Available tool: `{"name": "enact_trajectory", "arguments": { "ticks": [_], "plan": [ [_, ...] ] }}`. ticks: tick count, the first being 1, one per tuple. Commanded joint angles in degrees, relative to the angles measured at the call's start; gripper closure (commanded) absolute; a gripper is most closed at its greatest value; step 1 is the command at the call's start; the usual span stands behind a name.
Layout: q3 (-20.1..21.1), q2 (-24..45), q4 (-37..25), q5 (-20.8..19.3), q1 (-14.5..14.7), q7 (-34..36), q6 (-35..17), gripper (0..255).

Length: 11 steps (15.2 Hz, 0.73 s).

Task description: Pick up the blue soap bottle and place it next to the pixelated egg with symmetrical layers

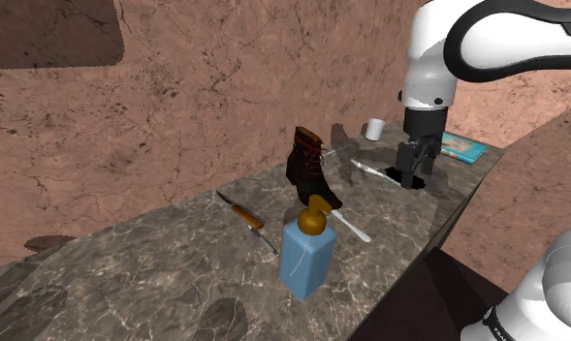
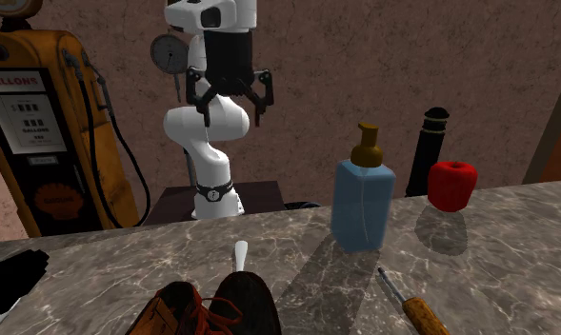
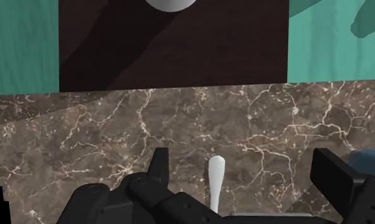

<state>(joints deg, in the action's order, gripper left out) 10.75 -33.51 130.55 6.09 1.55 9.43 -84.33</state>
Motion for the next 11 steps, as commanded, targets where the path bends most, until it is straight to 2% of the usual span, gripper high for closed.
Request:
{"name": "enact_trajectory", "arguments": {
  "ticks": [1,6,11],
  "plan": [
    [2.2,3.6,-2.9,1.6,0.5,3.0,-0.2,0],
    [6.9,12.6,-10.4,4.3,1.7,10.2,-0.6,0],
    [11.3,22.6,-19.5,5.2,2.9,17.6,-0.6,0]
  ]
}}
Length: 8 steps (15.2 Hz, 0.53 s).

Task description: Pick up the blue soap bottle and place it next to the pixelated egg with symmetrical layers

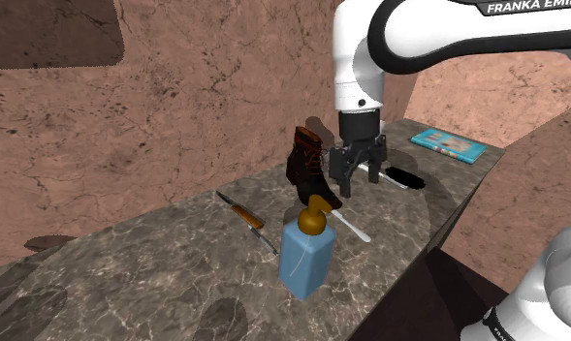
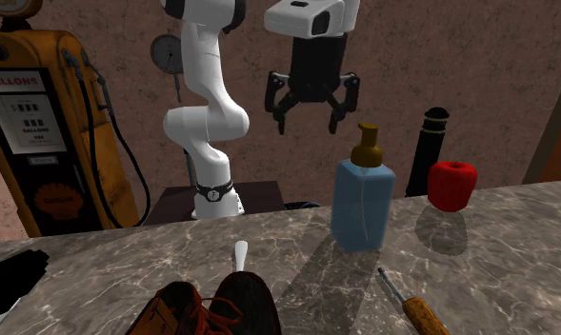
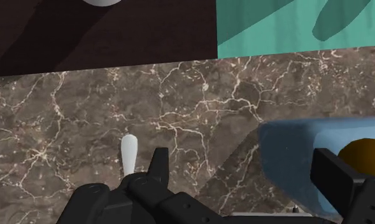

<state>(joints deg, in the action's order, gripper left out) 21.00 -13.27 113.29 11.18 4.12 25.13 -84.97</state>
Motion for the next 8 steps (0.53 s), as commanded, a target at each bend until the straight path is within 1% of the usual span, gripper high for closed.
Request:
{"name": "enact_trajectory", "arguments": {
  "ticks": [1,5,8],
  "plan": [
    [1.8,4.5,-4.3,0.1,0.7,3.4,0.1,0],
    [4.6,13.7,-13.4,-0.7,2.5,9.6,0.8,0],
    [6.2,21.1,-21.2,-2.0,4.4,14.3,1.9,0]
  ]
}}
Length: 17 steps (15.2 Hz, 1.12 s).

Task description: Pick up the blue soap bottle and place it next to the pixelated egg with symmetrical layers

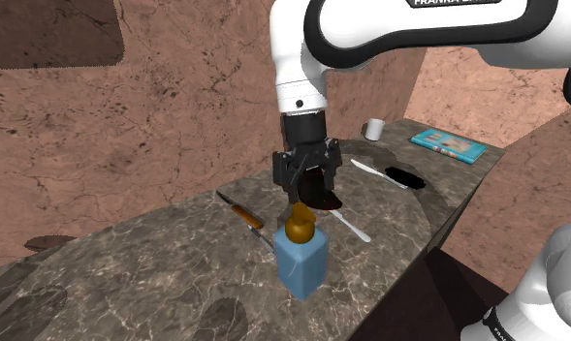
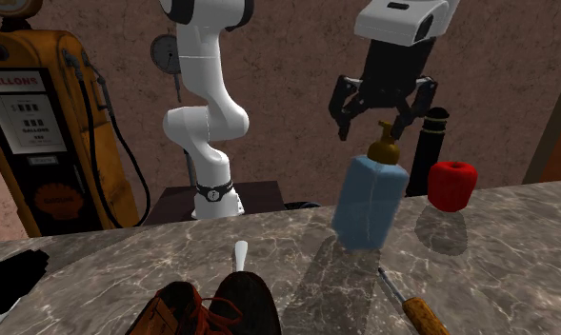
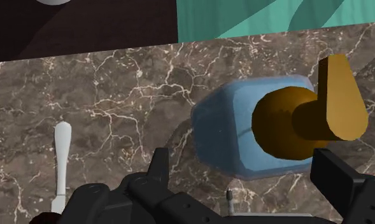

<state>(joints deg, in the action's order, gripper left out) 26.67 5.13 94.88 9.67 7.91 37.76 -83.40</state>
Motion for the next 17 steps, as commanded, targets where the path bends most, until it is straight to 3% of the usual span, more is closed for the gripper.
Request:
{"name": "enact_trajectory", "arguments": {
  "ticks": [1,8,16,17],
  "plan": [
    [0.4,2.3,-1.6,-0.3,0.7,1.5,-0.5,0],
    [0.6,0.4,5.4,0.5,0.8,0.7,-5.7,0],
    [0.6,0.4,5.4,0.5,0.8,0.7,-5.7,0],
    [0.6,0.4,5.4,0.5,0.8,0.7,-5.7,255]
  ]
}}
